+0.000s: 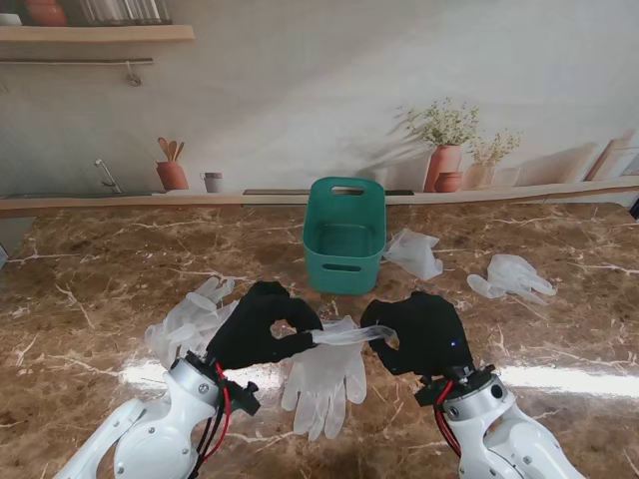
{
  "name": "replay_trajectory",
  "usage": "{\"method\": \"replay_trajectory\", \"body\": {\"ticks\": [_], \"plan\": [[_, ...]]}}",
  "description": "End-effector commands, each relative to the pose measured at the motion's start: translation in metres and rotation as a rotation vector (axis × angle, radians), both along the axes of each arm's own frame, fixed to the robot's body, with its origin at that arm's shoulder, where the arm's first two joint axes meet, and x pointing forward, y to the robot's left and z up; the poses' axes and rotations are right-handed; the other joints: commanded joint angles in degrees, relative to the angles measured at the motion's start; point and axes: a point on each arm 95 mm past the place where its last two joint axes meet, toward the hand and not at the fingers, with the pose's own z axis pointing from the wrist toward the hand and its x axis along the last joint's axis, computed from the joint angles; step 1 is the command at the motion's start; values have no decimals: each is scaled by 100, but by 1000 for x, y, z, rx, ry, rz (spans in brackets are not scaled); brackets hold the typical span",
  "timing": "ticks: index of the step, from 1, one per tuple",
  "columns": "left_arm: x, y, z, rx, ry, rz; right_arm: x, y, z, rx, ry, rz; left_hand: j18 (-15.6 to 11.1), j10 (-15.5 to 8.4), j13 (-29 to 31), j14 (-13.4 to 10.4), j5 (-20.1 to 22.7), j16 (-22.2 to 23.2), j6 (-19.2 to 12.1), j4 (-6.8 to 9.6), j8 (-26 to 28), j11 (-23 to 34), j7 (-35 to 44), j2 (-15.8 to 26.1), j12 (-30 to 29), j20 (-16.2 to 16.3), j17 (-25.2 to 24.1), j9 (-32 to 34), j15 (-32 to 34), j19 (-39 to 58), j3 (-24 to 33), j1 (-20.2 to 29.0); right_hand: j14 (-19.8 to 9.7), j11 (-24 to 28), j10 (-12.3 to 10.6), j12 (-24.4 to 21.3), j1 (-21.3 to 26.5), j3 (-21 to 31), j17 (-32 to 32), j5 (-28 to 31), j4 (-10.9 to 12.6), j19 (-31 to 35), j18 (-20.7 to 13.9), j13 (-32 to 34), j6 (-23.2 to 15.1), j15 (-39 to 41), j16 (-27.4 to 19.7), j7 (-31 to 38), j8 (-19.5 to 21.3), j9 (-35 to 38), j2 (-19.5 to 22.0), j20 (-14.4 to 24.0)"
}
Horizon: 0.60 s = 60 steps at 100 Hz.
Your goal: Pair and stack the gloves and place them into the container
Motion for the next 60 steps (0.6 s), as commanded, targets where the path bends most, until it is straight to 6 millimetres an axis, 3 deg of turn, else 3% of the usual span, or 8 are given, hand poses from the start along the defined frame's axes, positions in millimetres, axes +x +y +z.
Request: {"method": "replay_trajectory", "body": {"ticks": [1, 28, 45, 60], "plan": [[-9, 5, -7, 14, 10, -4, -8, 0, 0, 7, 40, 20, 42, -138, 322, -122, 242, -94, -101, -129, -156, -119, 295, -186, -224, -2, 55, 455, 207, 249, 218, -21, -140, 173, 16, 137, -78, 447, 61, 373, 196, 368, 40, 213, -131, 232, 145, 284, 385, 345, -78, 195], [-33, 21, -17, 46, 34, -54, -36, 0, 6, -5, 131, 98, 62, -156, 473, -80, -79, -114, -78, -148, 252, 142, 606, -143, -406, -29, 116, 534, 334, 437, 128, 14, -131, 381, 102, 203, -89, 857, 254, 524, 257, 594, 48, 225, 29, 603, 239, 314, 532, 431, -530, 336], [-46, 28, -22, 49, 64, -88, -51, 6, 4, 10, 232, 148, 40, -113, 478, -66, -195, -69, -13, -169, 597, 411, 630, -73, -253, -84, 59, 455, 399, 385, 181, 3, -120, 414, 139, 71, -66, 786, 414, 514, 210, 660, 34, 217, 196, 704, 218, 308, 371, 446, -547, 306], [-51, 33, -25, 35, 126, -112, -53, 12, 3, 25, 297, 185, -23, -108, 586, -68, -260, -7, 149, -191, 867, 614, 588, 10, -142, -86, 91, 497, 507, 420, 250, -45, -113, 451, 149, -29, -137, 632, 481, 439, 147, 717, 40, 215, 363, 771, 187, 299, 136, 440, -373, 267]]}}
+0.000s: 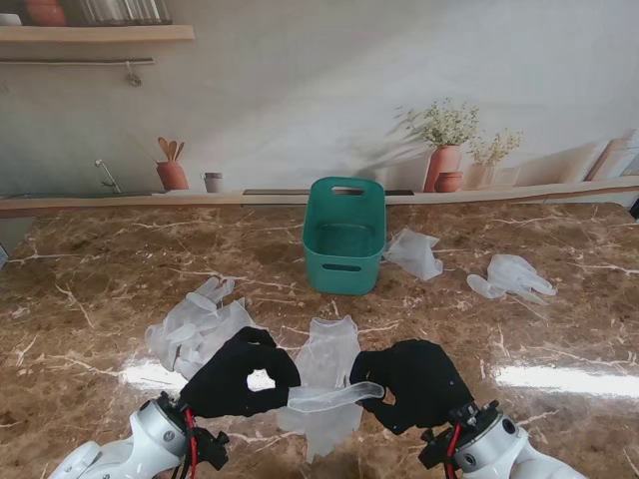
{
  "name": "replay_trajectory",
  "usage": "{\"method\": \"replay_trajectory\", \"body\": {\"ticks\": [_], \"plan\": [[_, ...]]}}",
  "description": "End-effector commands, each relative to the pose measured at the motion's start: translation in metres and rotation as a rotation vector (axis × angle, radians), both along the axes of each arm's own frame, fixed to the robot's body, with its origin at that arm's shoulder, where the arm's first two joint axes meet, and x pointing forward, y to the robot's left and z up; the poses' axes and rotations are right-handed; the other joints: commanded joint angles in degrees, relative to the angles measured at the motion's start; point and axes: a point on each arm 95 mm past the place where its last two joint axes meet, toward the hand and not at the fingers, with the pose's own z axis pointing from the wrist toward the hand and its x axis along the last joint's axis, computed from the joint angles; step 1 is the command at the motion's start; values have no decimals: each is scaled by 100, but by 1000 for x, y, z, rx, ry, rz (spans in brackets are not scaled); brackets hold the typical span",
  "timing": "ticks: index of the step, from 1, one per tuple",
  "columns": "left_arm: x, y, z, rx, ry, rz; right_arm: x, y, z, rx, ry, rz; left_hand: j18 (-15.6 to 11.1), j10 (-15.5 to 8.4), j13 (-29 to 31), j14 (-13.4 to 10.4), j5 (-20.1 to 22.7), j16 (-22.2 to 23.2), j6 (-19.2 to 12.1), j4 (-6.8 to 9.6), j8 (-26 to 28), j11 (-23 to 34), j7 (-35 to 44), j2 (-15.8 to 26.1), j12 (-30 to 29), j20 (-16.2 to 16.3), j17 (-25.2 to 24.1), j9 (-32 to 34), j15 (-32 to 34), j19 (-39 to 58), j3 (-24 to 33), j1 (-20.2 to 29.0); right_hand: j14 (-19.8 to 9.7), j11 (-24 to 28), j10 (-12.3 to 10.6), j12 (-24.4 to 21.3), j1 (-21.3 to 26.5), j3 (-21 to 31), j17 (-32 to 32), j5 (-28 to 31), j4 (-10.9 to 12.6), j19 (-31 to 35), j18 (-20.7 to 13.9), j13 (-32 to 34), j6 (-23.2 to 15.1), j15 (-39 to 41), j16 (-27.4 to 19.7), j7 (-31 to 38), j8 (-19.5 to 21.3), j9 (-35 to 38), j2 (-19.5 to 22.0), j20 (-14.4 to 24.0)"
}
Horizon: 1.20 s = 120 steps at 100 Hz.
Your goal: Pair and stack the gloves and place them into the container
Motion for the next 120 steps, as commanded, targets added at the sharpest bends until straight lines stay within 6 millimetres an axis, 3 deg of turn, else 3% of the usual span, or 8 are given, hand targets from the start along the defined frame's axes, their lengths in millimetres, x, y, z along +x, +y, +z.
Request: {"method": "replay_trajectory", "body": {"ticks": [1, 27, 78, 115, 120], "plan": [[-5, 3, -5, 2, 37, -6, -1, 3, -3, -18, 23, 14, -82, -93, 204, -63, -112, 86, 55, -197, 239, 211, 235, 148, 74, -12, -44, 434, 227, 155, 254, -43, -116, 144, 148, -96, 6, 143, 133, 189, 138, 423, 29, 215, 76, 170, 57, 338, -26, 325, 112, 54], [6, 11, -19, 30, 108, 20, 16, 8, -12, -24, 114, 23, -58, -97, 185, -68, -229, 100, 102, -207, 483, 300, 189, 249, 57, -33, -73, 402, 233, 138, 271, -34, -90, 90, 160, -113, -171, -142, 113, 103, 134, 466, 19, 212, 219, 140, 13, 362, -78, 319, 519, 46], [99, -19, -54, 206, 163, 193, 126, 10, -67, -66, 333, -154, -132, 5, -47, 26, -240, 249, 49, -148, 635, 524, 138, 254, 301, -26, -221, 233, 367, 57, 386, -28, -75, 60, 197, -163, -268, -290, 157, 83, 165, 512, 57, 207, 319, 186, 1, 344, -158, 336, 655, 33], [145, -35, -58, 352, 133, 254, 161, 10, -90, -89, 371, -265, -156, 79, -78, 31, -207, 287, 9, -132, 674, 557, 99, 251, 416, -15, -238, 209, 416, 40, 431, -65, -61, 126, 193, -185, -507, -521, 208, 146, 177, 558, 104, 217, 342, 261, 5, 413, -226, 360, 831, 30], [148, -37, -60, 372, 131, 254, 163, 10, -92, -98, 367, -281, -154, -39, -68, 3, -206, 287, -23, -130, 674, 564, 92, 256, 433, -16, -231, 221, 420, 41, 425, -81, -77, 161, 192, -181, -499, -525, 241, 157, 189, 578, 104, 219, 345, 298, 15, 436, -217, 365, 813, 29]]}}
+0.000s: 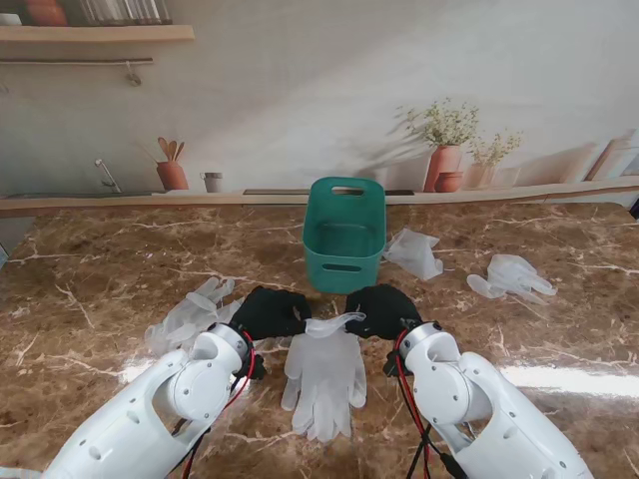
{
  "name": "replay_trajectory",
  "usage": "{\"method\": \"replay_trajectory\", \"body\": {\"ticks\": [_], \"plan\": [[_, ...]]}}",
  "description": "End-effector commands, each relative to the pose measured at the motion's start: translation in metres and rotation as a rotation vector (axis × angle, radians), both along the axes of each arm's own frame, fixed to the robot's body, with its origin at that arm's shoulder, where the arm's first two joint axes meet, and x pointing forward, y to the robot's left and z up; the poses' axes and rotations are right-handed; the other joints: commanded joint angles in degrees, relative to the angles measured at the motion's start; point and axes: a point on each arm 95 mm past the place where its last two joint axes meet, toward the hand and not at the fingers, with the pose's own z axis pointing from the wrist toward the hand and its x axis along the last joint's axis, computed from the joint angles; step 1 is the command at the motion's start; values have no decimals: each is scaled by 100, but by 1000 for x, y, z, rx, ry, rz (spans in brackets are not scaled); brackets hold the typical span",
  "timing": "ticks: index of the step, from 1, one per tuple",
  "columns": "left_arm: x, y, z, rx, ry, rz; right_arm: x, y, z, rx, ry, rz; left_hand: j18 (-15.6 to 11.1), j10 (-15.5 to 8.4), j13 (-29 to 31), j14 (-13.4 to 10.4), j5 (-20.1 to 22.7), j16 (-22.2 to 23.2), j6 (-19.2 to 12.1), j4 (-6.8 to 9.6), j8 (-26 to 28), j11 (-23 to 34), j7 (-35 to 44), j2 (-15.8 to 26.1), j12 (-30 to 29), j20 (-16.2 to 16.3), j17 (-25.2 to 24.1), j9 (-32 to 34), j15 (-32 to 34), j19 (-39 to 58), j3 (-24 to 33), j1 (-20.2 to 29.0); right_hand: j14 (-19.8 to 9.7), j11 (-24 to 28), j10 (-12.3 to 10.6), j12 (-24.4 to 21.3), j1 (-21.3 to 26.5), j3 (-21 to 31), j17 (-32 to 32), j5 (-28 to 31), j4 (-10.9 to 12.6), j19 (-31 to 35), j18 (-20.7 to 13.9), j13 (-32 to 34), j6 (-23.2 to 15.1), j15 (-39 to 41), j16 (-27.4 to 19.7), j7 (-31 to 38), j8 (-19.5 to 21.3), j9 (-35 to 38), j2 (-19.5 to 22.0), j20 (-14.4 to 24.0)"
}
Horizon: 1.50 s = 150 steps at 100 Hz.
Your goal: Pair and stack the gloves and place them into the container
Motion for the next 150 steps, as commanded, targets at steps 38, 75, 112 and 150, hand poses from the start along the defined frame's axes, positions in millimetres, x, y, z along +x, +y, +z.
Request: {"method": "replay_trajectory", "body": {"ticks": [38, 75, 112, 150], "plan": [[18, -10, -21, 88, 85, 14, 14, -4, -23, -164, 21, -71, -92, -73, 35, 37, -23, 47, -22, 7, -168, 41, 34, 135, 55, -21, -86, 287, 211, 115, 156, -90, -182, 141, 69, -132, -295, -150, 164, 124, 174, 426, -41, 208, -200, 190, -30, 140, -155, 332, 61, -36], [9, 2, -31, 174, 100, 20, 8, -13, -31, -359, -59, -74, -56, 262, -2387, -50, -1448, -1571, 1013, 536, -1681, -1562, -3485, 697, -1595, -562, -543, -3630, -1942, -987, 35, -864, -22, -1466, -5, -749, -1062, -1014, -1743, -1261, 1010, -1549, -124, -1577, 186, -3011, -591, -3259, 823, -2015, 634, -203], [-17, 28, -18, 170, 44, 36, 7, -11, -29, -402, -64, -78, -146, 230, -2862, -226, -1550, -2115, 946, 567, -1841, -1625, -3809, 777, -1803, -953, -526, -4419, -2332, -1877, -357, -892, 66, -2112, 86, -1682, -1119, -1950, -2473, -2350, 1033, -2837, -40, -2696, 507, -4594, -1361, -3987, 418, -3480, 807, -366], [-38, 38, -1, 113, -59, 58, 23, 21, -51, -467, -69, -13, -88, 187, -2731, -280, -1358, -2129, 842, 570, -1758, -1611, -3638, 764, -1803, -862, -536, -4248, -2331, -1887, -350, -876, 233, -2445, 219, -2338, -957, -978, -2219, -2221, 829, -3113, 21, -2566, 530, -5357, -2325, -3764, 411, -3617, 76, -602]]}}
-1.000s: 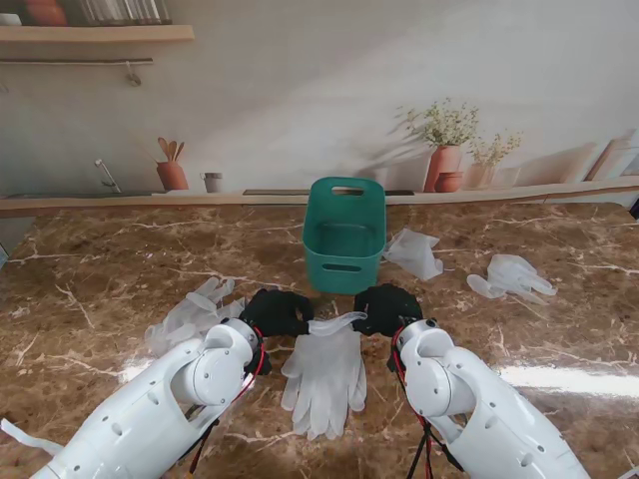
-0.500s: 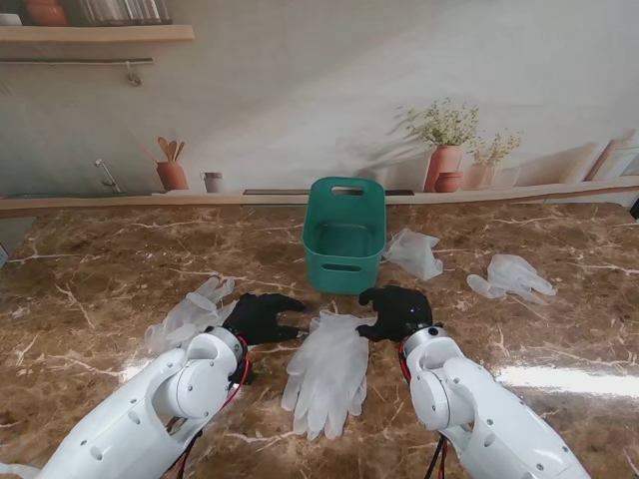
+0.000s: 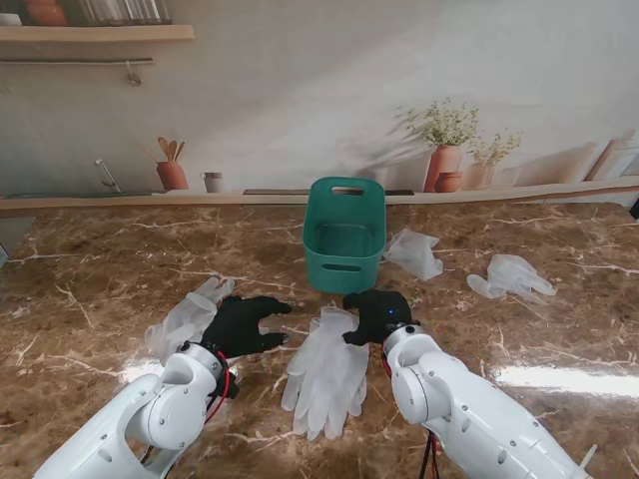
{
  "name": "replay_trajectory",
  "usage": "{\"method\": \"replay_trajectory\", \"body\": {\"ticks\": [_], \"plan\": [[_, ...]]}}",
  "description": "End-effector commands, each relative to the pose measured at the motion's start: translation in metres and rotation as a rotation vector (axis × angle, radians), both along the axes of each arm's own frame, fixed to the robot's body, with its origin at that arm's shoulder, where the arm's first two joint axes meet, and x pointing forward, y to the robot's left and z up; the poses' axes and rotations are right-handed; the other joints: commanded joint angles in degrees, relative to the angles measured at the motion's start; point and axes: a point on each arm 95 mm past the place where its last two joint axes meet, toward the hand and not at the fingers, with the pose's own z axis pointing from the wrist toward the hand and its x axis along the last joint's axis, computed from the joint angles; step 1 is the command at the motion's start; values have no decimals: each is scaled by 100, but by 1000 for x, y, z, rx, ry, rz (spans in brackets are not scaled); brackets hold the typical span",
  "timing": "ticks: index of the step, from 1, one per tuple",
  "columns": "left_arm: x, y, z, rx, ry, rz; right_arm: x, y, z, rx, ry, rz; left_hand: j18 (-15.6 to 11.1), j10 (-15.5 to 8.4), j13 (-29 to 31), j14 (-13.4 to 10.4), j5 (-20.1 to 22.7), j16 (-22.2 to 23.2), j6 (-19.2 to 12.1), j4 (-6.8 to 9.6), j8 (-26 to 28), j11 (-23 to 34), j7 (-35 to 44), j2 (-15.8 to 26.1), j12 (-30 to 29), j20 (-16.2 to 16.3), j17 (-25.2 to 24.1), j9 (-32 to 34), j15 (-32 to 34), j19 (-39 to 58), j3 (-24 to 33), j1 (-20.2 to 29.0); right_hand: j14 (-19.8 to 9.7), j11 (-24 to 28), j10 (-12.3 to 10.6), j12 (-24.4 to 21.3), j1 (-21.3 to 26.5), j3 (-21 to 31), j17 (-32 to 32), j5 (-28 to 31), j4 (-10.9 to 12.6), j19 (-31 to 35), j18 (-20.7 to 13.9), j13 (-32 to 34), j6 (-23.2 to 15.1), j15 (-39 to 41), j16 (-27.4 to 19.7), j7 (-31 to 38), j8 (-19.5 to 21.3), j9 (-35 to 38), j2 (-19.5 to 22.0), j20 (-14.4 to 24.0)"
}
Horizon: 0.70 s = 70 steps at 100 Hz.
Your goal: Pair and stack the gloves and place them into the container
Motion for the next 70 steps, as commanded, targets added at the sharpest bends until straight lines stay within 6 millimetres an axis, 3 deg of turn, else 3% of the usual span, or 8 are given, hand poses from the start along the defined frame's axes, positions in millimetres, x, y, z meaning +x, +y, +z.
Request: {"method": "replay_trajectory", "body": {"ticks": [1, 14, 22, 42, 55, 59, 62, 70], "plan": [[-5, 1, 3, -11, -17, 6, 2, 8, -8, -7, 17, -4, 4, -68, -87, -221, 44, -82, -173, 138, 44, -54, 81, 114, -86, 60, -107, 36, -184, -192, -190, -201, 96, -100, 44, -138, 64, 208, 170, -30, 4, 117, 36, 229, 88, 65, -132, 98, -24, -66, -204, -108], [-7, 4, 10, -14, -38, 11, 2, 19, -17, -27, 32, 1, 13, -63, -79, -250, 81, -92, -196, 132, 62, -72, 115, 120, -94, 58, -119, 46, -200, -240, -191, -195, -32, 57, 171, -276, 276, 478, 691, -275, -46, 975, -141, 1069, 320, 919, 425, -44, -131, 57, -405, 131], [-8, 4, 13, -11, -51, 7, 1, 24, -21, -49, 36, 1, 16, -80, -87, -272, 95, -102, -222, 128, 69, -82, 129, 131, -99, 44, -118, 45, -217, -286, -207, -187, -260, 676, 53, 162, 397, 682, 777, -471, -100, 1446, -346, 1312, 545, 1729, 1130, -262, -325, 401, -609, 363], [-7, 3, 17, -16, -81, 13, -6, 33, -25, -51, 60, -5, 28, -124, -84, -309, 207, -123, -303, 125, 112, -100, 218, 125, -108, 22, -133, 48, -246, -403, -227, -171, -662, 3172, -735, 2847, 579, 1018, 494, 294, -262, 1646, -158, 1146, 109, 4201, 2727, 486, -336, 1325, -1370, 733], [-7, 4, 17, -15, -88, 18, -12, 39, -27, -59, 46, 14, 37, -129, -96, -331, 258, -139, -352, 118, 147, -123, 286, 154, -119, 26, -134, 32, -271, -467, -282, -180, -572, 3313, -800, 4125, 700, 1118, -119, 1590, -314, 1253, -108, 360, -813, 4167, 2977, 1737, 942, 1194, -1715, 880], [-8, 4, 17, -17, -90, 21, -14, 40, -28, -63, 44, 19, 43, -123, -107, -335, 271, -144, -356, 120, 157, -129, 304, 153, -123, 26, -139, 24, -280, -491, -300, -169, -514, 3061, -731, 4145, 876, 981, -420, 1766, -1019, 1023, -167, -210, -1091, 3890, 2989, 2268, 1021, 822, -1814, 931], [-8, 4, 18, -19, -91, 23, -16, 42, -29, -67, 42, 24, 41, -128, -116, -329, 268, -147, -360, 122, 160, -137, 309, 158, -126, 25, -144, 9, -285, -508, -304, -158, -478, 2659, -642, 3941, 998, 880, -595, 1852, -1292, 869, -242, -653, -1268, 3514, 2853, 2796, 871, 411, -1890, 968], [-9, 4, 18, -19, -98, 25, -18, 43, -32, -76, 33, 43, 47, -129, -112, -333, 300, -152, -377, 120, 175, -136, 338, 162, -127, 33, -140, 18, -291, -536, -341, -172, -327, 1323, -298, 2352, 1265, 756, -689, 1974, -1374, 649, -293, -1281, -1767, 1904, 1542, 3436, 1289, -228, -1894, 991]]}}
